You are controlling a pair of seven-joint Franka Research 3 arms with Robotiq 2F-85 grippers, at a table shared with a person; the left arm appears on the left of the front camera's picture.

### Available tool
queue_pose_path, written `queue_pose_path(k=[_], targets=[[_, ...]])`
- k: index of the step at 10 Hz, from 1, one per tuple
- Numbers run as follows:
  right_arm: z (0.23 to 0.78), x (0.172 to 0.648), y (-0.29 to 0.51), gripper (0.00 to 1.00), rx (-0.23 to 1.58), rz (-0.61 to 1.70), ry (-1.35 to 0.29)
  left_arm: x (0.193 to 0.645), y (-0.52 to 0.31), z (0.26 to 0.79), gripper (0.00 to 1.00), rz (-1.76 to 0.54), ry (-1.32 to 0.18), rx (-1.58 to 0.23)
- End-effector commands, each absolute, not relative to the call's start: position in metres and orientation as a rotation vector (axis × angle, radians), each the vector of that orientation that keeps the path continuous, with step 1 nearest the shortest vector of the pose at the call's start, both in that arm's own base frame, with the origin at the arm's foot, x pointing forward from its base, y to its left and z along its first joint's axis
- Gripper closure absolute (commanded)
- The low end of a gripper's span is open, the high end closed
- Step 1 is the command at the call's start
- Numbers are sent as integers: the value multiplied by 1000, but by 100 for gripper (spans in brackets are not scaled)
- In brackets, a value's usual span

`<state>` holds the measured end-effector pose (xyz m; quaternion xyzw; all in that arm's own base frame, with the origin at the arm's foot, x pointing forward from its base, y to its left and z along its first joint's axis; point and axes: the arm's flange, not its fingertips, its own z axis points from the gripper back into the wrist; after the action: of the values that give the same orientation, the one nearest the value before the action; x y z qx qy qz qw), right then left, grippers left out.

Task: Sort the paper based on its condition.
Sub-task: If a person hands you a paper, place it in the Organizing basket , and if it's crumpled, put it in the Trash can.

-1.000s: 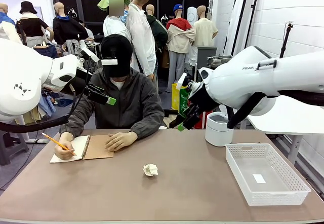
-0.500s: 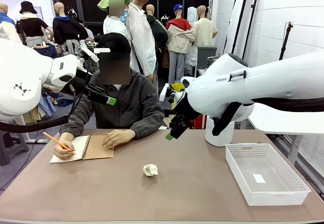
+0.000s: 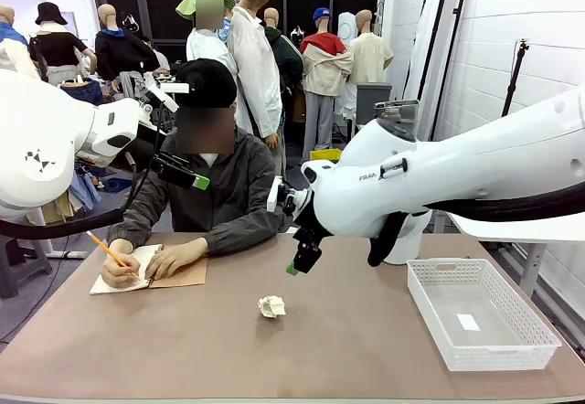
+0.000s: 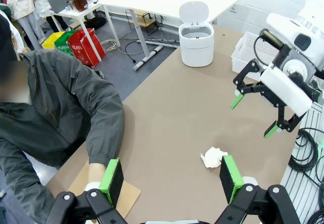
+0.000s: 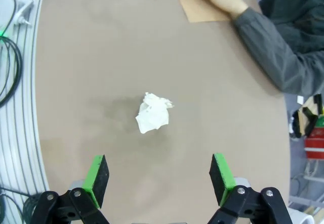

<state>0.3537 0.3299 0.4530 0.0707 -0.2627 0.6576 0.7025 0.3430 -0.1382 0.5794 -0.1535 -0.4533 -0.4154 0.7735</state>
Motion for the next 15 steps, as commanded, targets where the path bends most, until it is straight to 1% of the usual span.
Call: queue_pose_path(k=[1, 2, 3, 6, 9, 12, 15], targets=[[455, 360, 340, 0, 144, 1469, -543, 344, -137, 579, 0, -911, -981, -331], [459, 359, 339, 0, 152, 1470, -527, 344, -137, 579, 0, -911, -981, -331], [448, 354, 334, 0, 155, 1475, -569, 344, -137, 579, 0, -911, -981, -331], [448, 356, 335, 0, 155, 1479, -556, 344, -137, 579, 0, -911, -981, -331], [425, 384, 354, 0, 160, 1526, -466, 344, -137, 579, 0, -911, -981, -331], [400, 394, 370, 0, 162, 1589, -415, 344, -137, 579, 0, -911, -981, -331], [376, 398, 379, 0, 201, 1632, -315, 344, -137, 579, 0, -911, -981, -331]])
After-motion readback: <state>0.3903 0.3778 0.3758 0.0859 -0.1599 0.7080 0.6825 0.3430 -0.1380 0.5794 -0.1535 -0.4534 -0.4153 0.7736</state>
